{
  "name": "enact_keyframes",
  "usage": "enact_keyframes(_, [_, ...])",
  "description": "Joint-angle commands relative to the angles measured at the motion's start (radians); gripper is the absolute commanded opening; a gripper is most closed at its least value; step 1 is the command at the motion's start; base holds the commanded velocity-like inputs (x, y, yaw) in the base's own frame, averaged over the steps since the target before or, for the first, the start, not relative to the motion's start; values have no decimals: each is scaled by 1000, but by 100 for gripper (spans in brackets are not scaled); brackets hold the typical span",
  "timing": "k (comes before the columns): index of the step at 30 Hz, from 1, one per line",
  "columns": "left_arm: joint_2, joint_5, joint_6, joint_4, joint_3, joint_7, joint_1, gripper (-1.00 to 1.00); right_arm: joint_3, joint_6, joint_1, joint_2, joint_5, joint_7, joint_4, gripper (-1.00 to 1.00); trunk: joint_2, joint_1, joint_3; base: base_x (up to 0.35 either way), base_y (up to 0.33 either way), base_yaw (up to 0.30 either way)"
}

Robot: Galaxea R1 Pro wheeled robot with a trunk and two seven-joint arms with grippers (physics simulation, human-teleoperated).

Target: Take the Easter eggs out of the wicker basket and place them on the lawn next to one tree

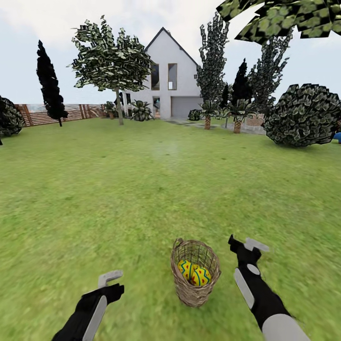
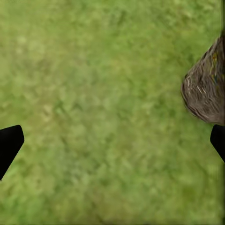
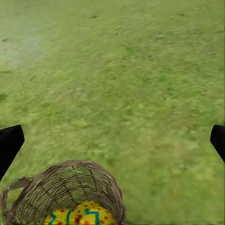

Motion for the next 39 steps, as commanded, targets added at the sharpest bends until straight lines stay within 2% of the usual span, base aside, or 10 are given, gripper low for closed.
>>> enact_keyframes(1, [-5, 10, 7, -6, 1, 9, -3, 100, 1, 6, -11, 23, -11, -1, -4, 100, -8, 4, -4, 0, 0, 0])
enact_keyframes(5, [-19, 11, 12, -18, 1, 30, -25, 100, 4, 66, -71, 58, -14, -2, -6, 100, -36, 19, -17, 0, 0, 0])
enact_keyframes(11, [-36, 11, 82, -5, 1, 44, -67, 100, 4, 331, -110, 57, -12, 1, -4, 100, -78, 42, -36, 0, 0, 0])
enact_keyframes(14, [-60, 8, 105, 5, 0, 49, -87, 100, 4, 382, -114, 56, -9, 1, -3, 100, -99, 54, -45, 0, 0, 0])
enact_keyframes(22, [-96, 11, 120, 35, -1, 143, -179, 100, 3, 415, -166, 53, 5, 0, 27, 100, -155, 85, -70, 0, 0, 0])
enact_keyframes(24, [-96, 12, 133, 91, 0, 148, -256, 100, 3, 421, -249, 53, 6, -1, 116, 100, -169, 92, -77, 0, 0, 0])
enact_keyframes(25, [-95, 13, 154, 250, 1, 152, -366, 100, 1, 417, -356, 44, 4, -1, 309, 100, -176, 96, -80, 0, 0, 0])
enact_keyframes(29, [-90, 29, 147, 411, 7, 151, -466, 100, 0, 378, -424, 38, 1, 0, 461, 100, -204, 111, -92, 0, 0, 0])
enact_keyframes(35, [-86, 41, 43, 510, 8, 152, -493, 100, -4, 351, -440, 35, -4, 5, 501, 100, -246, 134, -111, 0, 0, 0])
enact_keyframes(39, [-51, 42, 0, 541, 7, 148, -495, 100, -2, 352, -441, 36, -3, 7, 507, 100, -274, 150, -124, 0, 0, 0])
